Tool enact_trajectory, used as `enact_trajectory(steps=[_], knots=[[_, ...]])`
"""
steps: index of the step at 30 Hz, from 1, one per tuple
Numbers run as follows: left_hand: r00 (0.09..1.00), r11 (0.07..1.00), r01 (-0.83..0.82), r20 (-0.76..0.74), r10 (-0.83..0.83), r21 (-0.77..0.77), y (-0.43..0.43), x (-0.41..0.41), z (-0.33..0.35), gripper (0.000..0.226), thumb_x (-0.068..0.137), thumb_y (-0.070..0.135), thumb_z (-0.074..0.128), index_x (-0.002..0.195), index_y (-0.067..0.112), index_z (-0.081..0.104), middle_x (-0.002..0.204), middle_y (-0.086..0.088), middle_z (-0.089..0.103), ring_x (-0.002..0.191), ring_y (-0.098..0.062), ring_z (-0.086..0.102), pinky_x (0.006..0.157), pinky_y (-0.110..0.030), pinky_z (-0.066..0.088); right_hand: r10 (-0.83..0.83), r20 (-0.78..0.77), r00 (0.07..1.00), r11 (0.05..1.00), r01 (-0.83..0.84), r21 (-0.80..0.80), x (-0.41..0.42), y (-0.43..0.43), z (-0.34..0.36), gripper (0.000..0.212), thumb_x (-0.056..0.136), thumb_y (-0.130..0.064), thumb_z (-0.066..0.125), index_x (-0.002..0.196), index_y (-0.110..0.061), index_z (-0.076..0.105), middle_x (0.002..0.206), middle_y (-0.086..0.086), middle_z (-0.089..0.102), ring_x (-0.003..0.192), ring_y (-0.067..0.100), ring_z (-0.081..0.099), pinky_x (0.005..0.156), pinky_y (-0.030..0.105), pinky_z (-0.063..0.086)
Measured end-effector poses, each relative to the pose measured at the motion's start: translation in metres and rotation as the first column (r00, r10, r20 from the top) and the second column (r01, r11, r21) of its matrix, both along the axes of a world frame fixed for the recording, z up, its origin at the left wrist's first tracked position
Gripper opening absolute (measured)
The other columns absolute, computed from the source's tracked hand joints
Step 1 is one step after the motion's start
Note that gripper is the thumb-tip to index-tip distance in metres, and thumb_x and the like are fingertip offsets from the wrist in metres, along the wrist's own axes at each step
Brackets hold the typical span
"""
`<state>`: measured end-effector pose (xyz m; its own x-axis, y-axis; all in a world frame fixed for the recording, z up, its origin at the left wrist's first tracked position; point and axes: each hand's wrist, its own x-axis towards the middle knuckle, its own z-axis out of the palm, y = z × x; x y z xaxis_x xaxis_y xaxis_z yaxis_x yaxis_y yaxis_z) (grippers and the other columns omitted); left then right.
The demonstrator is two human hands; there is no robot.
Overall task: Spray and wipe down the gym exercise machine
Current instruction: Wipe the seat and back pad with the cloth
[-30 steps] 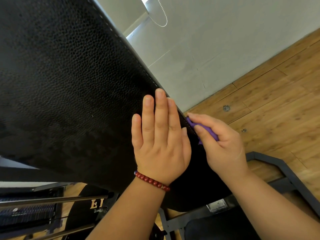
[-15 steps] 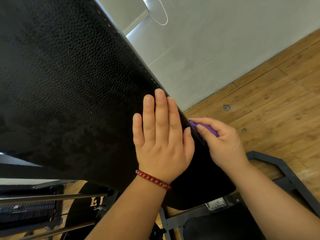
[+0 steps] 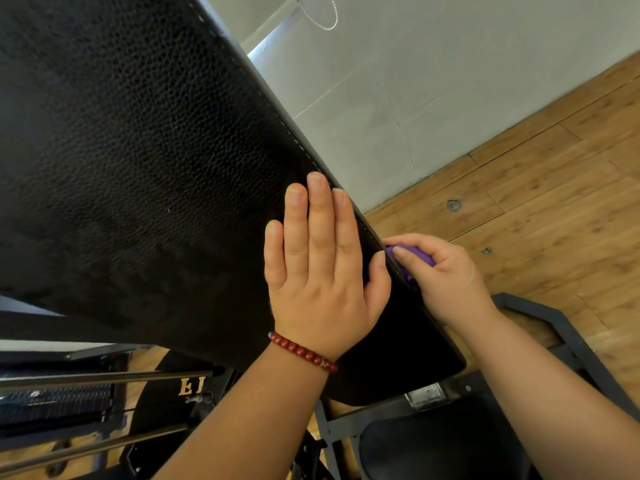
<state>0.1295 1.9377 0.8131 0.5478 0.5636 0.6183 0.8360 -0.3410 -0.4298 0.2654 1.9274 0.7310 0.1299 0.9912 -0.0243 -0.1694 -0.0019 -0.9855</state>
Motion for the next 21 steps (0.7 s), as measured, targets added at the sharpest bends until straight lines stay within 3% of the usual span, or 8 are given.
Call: enact_trajectory(steps=[3, 6, 11, 14, 16, 21], knots=[[1.000, 1.000, -0.018, -0.001, 0.018, -0.008, -0.001, 0.002, -0.002, 0.085, 0.094, 0.043, 0.047, 0.154, 0.002, 0.002, 0.151, -0.022, 0.012, 0.149, -0.025, -0.012, 0.122, -0.042, -0.001, -0.060, -0.051, 0.997, 0.993, 0.064, 0.100, -0.005, 0.009, 0.023, 0.027, 0.094, -0.010, 0.062, 0.096, -0.035, 0.070, 0.091, -0.010, 0.073, 0.077, 0.010, 0.066, 0.073, 0.021, 0.052], [1.000, 1.000, -0.022, 0.006, 0.022, -0.020, -0.003, 0.003, -0.003, 0.078, 0.095, 0.043, 0.047, 0.152, 0.003, 0.011, 0.153, -0.021, 0.010, 0.149, -0.024, -0.013, 0.122, -0.041, -0.002, -0.098, -0.106, 0.990, 0.981, 0.114, 0.159, -0.010, 0.011, 0.032, 0.027, 0.094, -0.008, 0.061, 0.100, -0.033, 0.070, 0.095, -0.014, 0.073, 0.091, 0.003, 0.067, 0.079, 0.016, 0.050], [1.000, 0.999, -0.013, -0.022, 0.012, -0.049, -0.008, -0.001, -0.010, 0.085, 0.096, 0.043, 0.045, 0.153, 0.001, -0.001, 0.160, -0.012, -0.018, 0.149, -0.027, -0.012, 0.121, -0.042, -0.004, -0.051, -0.059, 0.997, 0.997, 0.054, 0.053, -0.007, -0.001, 0.000, 0.030, 0.095, -0.008, 0.060, 0.097, -0.036, 0.070, 0.097, -0.016, 0.073, 0.093, 0.002, 0.066, 0.080, 0.013, 0.048], [1.000, 0.998, -0.019, 0.001, 0.019, -0.067, -0.012, 0.000, -0.017, 0.084, 0.097, 0.042, 0.044, 0.153, 0.001, -0.002, 0.159, -0.012, -0.020, 0.149, -0.027, -0.013, 0.121, -0.043, -0.005, 0.005, -0.012, 1.000, 1.000, -0.005, -0.021, -0.001, 0.003, -0.001, 0.032, 0.093, -0.007, 0.062, 0.090, -0.038, 0.070, 0.089, -0.022, 0.072, 0.085, -0.002, 0.065, 0.074, 0.010, 0.046], [1.000, 0.997, -0.012, 0.015, 0.013, -0.079, -0.013, 0.001, -0.021, 0.083, 0.097, 0.041, 0.043, 0.153, 0.001, -0.003, 0.159, -0.012, -0.020, 0.149, -0.028, -0.013, 0.121, -0.043, -0.005, -0.006, 0.011, 1.000, 1.000, 0.006, 0.027, 0.000, 0.007, 0.008, 0.030, 0.092, -0.008, 0.063, 0.091, -0.037, 0.071, 0.090, -0.020, 0.073, 0.083, 0.001, 0.066, 0.074, 0.009, 0.047], [0.999, 0.991, 0.018, -0.027, -0.022, -0.135, -0.022, -0.006, -0.038, 0.081, 0.098, 0.041, 0.040, 0.153, 0.002, -0.004, 0.160, -0.011, -0.020, 0.149, -0.027, -0.014, 0.121, -0.042, -0.006, -0.086, -0.053, 0.995, 0.995, 0.088, 0.052, -0.008, -0.005, 0.000, 0.025, 0.095, -0.006, 0.058, 0.104, -0.026, 0.070, 0.100, -0.014, 0.072, 0.097, 0.000, 0.066, 0.082, 0.011, 0.046]])
